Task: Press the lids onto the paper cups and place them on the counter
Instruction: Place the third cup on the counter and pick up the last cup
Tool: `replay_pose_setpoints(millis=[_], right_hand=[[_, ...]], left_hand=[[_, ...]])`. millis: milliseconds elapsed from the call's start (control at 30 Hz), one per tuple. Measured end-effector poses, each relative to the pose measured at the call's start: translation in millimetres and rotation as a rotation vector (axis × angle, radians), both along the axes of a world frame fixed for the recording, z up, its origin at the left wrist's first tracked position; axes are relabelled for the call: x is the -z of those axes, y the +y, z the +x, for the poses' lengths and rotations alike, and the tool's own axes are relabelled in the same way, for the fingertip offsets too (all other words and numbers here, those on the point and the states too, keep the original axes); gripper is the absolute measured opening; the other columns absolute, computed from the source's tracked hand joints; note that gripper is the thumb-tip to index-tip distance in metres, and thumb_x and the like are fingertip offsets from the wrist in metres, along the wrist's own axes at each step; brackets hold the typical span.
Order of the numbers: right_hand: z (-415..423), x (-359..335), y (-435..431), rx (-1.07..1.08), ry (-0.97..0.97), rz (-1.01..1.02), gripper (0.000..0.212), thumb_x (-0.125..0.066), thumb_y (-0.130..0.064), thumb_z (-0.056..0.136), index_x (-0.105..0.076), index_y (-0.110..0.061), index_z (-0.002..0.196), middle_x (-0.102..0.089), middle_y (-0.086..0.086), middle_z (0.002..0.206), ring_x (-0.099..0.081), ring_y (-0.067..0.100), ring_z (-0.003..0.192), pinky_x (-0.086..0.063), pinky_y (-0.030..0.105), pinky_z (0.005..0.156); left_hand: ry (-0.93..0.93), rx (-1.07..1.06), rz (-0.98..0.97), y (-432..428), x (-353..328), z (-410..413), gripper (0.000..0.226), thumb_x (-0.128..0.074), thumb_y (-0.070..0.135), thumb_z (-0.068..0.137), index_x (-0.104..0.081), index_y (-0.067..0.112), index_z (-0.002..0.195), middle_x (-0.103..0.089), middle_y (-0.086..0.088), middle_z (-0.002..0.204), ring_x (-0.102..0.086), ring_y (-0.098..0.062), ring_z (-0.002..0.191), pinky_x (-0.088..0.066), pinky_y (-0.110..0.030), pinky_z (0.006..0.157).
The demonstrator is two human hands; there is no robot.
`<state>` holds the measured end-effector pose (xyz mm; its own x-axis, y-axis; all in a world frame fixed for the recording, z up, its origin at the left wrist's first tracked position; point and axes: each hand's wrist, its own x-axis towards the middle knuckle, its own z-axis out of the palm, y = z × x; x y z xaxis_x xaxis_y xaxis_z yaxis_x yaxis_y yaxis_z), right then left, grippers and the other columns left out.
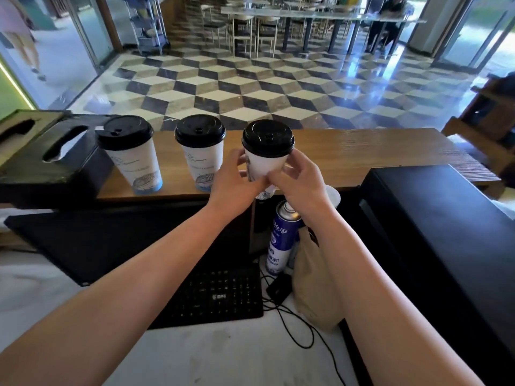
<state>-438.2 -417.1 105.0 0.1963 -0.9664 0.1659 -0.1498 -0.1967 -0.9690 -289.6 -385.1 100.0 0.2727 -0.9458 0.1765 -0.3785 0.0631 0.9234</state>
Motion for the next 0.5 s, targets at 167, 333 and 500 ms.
replay_pose_setpoints(millis=[167, 333, 500], right_hand=[[5.4, 15.2, -15.8, 0.011, -0.008, -0.002, 0.042, -0.069, -0.016, 0.079, -0.068, -0.027, 0.12, -0.075, -0.008, 0.114, -0.068, 0.013, 0.114, -0.058, 0.053, 0.092], [7.0, 19.3, -22.4, 0.007, -0.028, -0.007, 0.043, -0.07, -0.014, 0.084, -0.067, -0.026, 0.125, -0.075, -0.01, 0.117, -0.066, 0.009, 0.119, -0.059, 0.047, 0.095], [8.9, 19.8, -27.1, 0.007, -0.044, -0.003, 0.046, -0.067, -0.007, 0.087, -0.065, -0.023, 0.13, -0.074, -0.008, 0.119, -0.066, 0.008, 0.119, -0.061, 0.031, 0.086]], left_hand=[[0.003, -0.036, 0.014, -13.4, 9.8, -2.3, 0.068, -0.084, 0.03, 0.076, -0.051, 0.024, 0.136, -0.06, 0.009, 0.131, -0.063, -0.002, 0.1, -0.055, -0.024, 0.08], [-0.015, -0.044, 0.01, -20.7, 12.1, -3.1, 0.07, -0.083, 0.027, 0.079, -0.048, 0.022, 0.139, -0.059, 0.008, 0.132, -0.057, 0.006, 0.094, -0.047, -0.011, 0.074], [0.0, -0.032, 0.011, -27.8, 13.4, -4.4, 0.073, -0.082, 0.025, 0.079, -0.044, 0.023, 0.142, -0.058, 0.003, 0.138, -0.061, -0.012, 0.108, -0.051, -0.022, 0.081]])
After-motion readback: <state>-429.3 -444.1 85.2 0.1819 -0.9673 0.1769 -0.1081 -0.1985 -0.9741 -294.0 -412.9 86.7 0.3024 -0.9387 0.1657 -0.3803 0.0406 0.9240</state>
